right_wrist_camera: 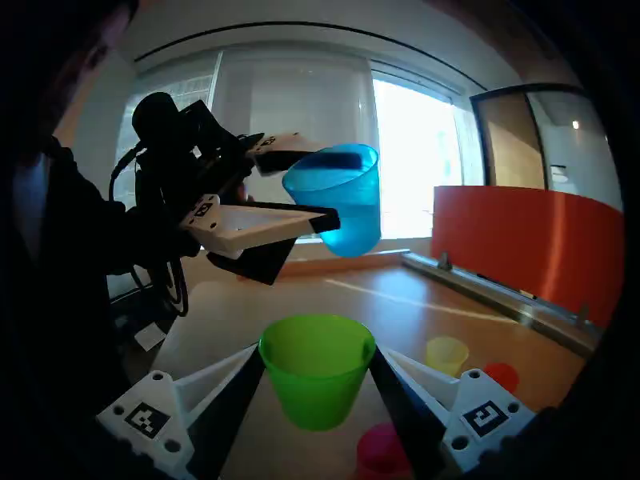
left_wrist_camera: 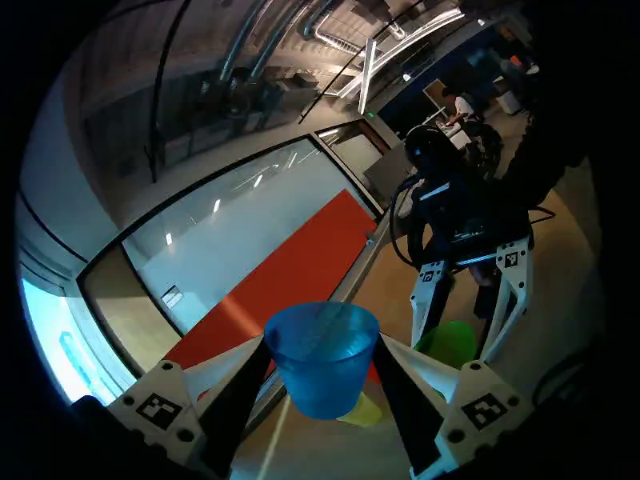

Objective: Pour water

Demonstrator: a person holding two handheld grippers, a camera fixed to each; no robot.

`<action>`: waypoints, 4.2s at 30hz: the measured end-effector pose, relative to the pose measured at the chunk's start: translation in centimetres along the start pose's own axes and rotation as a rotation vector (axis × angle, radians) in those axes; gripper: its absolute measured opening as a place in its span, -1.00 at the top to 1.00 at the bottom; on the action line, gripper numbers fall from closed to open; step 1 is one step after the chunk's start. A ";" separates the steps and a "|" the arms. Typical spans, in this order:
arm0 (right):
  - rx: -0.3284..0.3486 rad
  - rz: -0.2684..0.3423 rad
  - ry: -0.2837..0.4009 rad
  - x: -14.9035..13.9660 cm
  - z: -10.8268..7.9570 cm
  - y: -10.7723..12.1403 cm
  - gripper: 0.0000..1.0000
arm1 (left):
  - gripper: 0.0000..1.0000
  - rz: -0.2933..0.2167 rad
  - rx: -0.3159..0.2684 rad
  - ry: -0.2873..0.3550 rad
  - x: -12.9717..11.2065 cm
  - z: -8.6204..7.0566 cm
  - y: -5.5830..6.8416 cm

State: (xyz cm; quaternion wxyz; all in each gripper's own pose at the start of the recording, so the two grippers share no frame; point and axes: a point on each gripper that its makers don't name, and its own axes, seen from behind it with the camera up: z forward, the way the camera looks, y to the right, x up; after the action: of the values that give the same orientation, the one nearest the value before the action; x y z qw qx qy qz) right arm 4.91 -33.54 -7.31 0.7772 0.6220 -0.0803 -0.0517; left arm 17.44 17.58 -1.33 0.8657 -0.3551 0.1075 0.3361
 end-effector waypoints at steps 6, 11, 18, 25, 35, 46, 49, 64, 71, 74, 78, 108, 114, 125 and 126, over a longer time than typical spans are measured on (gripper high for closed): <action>0.007 -0.002 0.001 0.1 0.0 -0.2 -0.85 | -0.69 0.037 0.000 0.003 0.2 0.1 0.2; 0.014 -0.003 0.001 0.1 0.0 -0.3 -0.85 | -0.69 0.054 0.001 0.005 0.2 0.1 0.3; 0.018 -0.005 0.005 0.3 0.0 -0.5 -0.85 | -0.69 0.082 0.006 0.009 0.5 0.0 0.2; 0.024 -0.011 0.009 0.5 0.0 -0.8 -0.85 | -0.69 0.114 0.008 0.014 0.8 0.0 0.2; 0.026 -0.011 0.015 0.7 0.0 -0.9 -0.85 | -0.69 0.154 0.008 0.019 0.9 0.3 0.2; 0.027 -0.010 0.024 0.8 0.1 -0.8 -0.84 | -0.69 0.198 0.002 0.023 1.1 0.4 0.4; 0.028 -0.011 0.028 0.9 0.1 -0.8 -0.83 | -0.69 0.205 0.002 0.024 1.1 0.3 0.5; 0.027 -0.019 0.032 1.1 0.2 -0.9 -0.81 | -0.69 0.226 0.001 0.022 1.1 0.2 0.5; 0.033 -0.018 0.034 1.1 0.1 -1.0 -0.81 | -0.69 0.240 0.002 0.023 1.3 0.2 0.5; 0.037 -0.019 0.033 1.1 0.2 -1.2 -0.81 | -0.69 0.249 0.004 0.021 1.3 0.2 0.4; 0.041 -0.018 0.034 1.1 0.1 -1.3 -0.81 | -0.69 0.260 0.006 0.020 1.3 0.2 0.4; 0.039 -0.027 0.035 1.5 0.1 -1.3 -0.81 | -0.69 0.316 0.007 0.027 1.6 0.3 0.7; 0.039 -0.028 0.037 1.5 0.1 -1.2 -0.81 | -0.69 0.312 0.008 0.028 1.7 0.3 0.6; 0.038 -0.031 0.039 1.6 -0.1 -1.2 -0.81 | -0.69 0.319 0.012 0.028 1.5 0.3 0.6; 0.039 -0.032 0.038 1.6 -0.1 -1.3 -0.81 | -0.69 0.319 0.012 0.028 1.5 0.3 0.6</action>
State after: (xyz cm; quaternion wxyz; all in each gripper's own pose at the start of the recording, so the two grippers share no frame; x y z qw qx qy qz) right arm 6.47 -34.04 -8.46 0.7654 0.6391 -0.0564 -0.0505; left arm 18.20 18.88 -2.05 0.8017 -0.3330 0.1765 0.4639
